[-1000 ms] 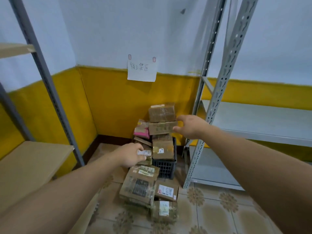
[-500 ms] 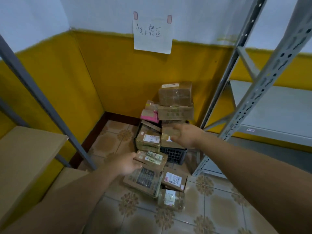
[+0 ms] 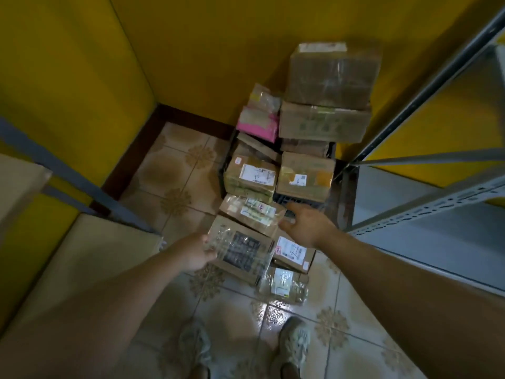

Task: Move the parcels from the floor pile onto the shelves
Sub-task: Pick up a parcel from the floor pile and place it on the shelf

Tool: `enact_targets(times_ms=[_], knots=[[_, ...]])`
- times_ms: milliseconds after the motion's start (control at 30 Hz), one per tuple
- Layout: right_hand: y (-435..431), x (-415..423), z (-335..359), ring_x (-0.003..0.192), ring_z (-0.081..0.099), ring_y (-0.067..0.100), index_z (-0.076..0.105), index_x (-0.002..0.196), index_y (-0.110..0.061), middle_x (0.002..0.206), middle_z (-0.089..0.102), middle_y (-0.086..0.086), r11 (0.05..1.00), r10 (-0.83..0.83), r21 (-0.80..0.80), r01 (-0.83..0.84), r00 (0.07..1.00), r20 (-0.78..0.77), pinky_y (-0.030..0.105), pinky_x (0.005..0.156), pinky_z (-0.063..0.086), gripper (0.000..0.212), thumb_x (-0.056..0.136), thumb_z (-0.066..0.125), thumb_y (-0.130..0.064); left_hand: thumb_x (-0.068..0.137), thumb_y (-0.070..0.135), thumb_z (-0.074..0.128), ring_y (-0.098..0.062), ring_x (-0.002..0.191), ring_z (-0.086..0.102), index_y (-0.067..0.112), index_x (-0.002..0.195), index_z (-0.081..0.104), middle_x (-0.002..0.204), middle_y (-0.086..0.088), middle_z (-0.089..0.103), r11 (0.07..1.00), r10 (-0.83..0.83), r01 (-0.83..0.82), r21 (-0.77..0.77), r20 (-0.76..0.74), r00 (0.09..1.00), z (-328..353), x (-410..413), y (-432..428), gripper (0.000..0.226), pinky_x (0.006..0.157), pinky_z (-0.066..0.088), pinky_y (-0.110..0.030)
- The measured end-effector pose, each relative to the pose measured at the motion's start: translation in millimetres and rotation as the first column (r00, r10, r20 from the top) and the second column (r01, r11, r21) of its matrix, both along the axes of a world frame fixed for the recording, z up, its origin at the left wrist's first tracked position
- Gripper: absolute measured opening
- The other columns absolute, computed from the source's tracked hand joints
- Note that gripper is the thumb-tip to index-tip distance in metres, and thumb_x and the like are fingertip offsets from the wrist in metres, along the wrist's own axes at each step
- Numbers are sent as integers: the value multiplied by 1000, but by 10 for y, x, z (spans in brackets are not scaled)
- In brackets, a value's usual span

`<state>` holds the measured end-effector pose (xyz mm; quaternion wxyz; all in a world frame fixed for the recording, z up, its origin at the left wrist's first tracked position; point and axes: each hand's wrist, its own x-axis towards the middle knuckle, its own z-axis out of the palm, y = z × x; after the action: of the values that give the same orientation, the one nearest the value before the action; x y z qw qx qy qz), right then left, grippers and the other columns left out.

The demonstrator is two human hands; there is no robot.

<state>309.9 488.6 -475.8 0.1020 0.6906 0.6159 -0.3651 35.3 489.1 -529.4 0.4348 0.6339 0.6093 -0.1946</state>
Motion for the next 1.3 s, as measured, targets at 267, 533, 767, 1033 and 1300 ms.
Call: enact_targets(times_ms=[267,533,767,1033,1300], knots=[[215,-85,-2134,138,38,35,25,154,-16,155,32,15,984,87,-158,-87,996,-8,37,107,36,65,101,45,-47,96,39,55,-25,127,46,28,152,23,154,-3,26,974,228,-228,21,-14,974,-1631,146,195,65,89,43,-29],[-208,-124,-3383,140,31,42,10,155,-39,163,-5,10,966,-231,-157,205,958,-169,39,104,44,85,91,66,-43,91,38,64,-20,139,34,32,153,18,154,6,29,822,553,-563,85,117,825,-2562,68,38,78,100,33,-27],[-323,-318,-3369,92,64,32,24,148,-36,121,53,14,753,-657,-218,621,692,-299,34,60,57,81,84,73,-40,86,4,69,-7,115,48,26,150,30,116,20,52,743,636,-669,33,276,720,-2494,6,-32,78,99,41,-25],[-216,-259,-1736,82,66,28,2,148,-50,146,46,18,704,-674,-129,698,600,-431,36,60,57,97,80,70,-53,65,49,74,-14,126,51,47,144,33,137,7,51,764,555,-635,112,388,736,-1278,-196,-91,90,105,45,-45],[-125,-101,724,119,55,30,10,157,-27,138,49,-1,728,-539,99,678,655,-530,32,91,43,85,93,62,-45,86,37,70,-11,133,39,31,153,21,146,13,39,648,517,-708,281,521,679,1165,44,-339,83,111,35,-33]])
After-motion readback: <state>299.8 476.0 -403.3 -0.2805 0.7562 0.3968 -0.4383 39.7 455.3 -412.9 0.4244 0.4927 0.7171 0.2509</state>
